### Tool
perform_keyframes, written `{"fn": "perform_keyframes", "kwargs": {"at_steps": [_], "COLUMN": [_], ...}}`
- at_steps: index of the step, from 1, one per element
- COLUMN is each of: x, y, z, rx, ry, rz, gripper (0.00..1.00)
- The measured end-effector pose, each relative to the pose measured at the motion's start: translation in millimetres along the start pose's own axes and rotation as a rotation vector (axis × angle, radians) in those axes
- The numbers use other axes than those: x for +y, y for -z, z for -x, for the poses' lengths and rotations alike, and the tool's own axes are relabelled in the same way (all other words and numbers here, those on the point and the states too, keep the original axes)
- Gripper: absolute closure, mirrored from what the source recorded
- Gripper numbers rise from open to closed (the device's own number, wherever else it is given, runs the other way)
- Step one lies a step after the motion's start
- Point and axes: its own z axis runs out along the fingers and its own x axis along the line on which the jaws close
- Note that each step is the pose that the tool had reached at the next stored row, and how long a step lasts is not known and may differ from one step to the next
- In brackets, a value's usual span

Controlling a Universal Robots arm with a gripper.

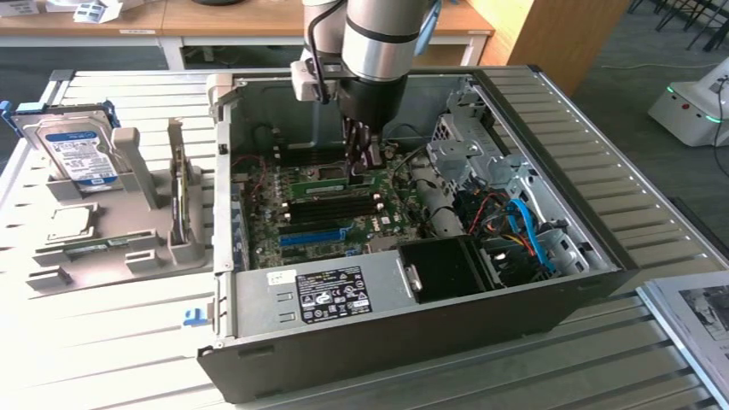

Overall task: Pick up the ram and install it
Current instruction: 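Insert the ram into the slot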

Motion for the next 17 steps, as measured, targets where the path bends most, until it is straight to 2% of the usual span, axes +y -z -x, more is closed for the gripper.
{"fn": "perform_keyframes", "kwargs": {"at_steps": [17], "x": [-0.5], "y": [-12.8], "z": [0.0], "rx": [0.0001], "ry": [0.0], "rz": [0.0], "gripper": [0.89]}}
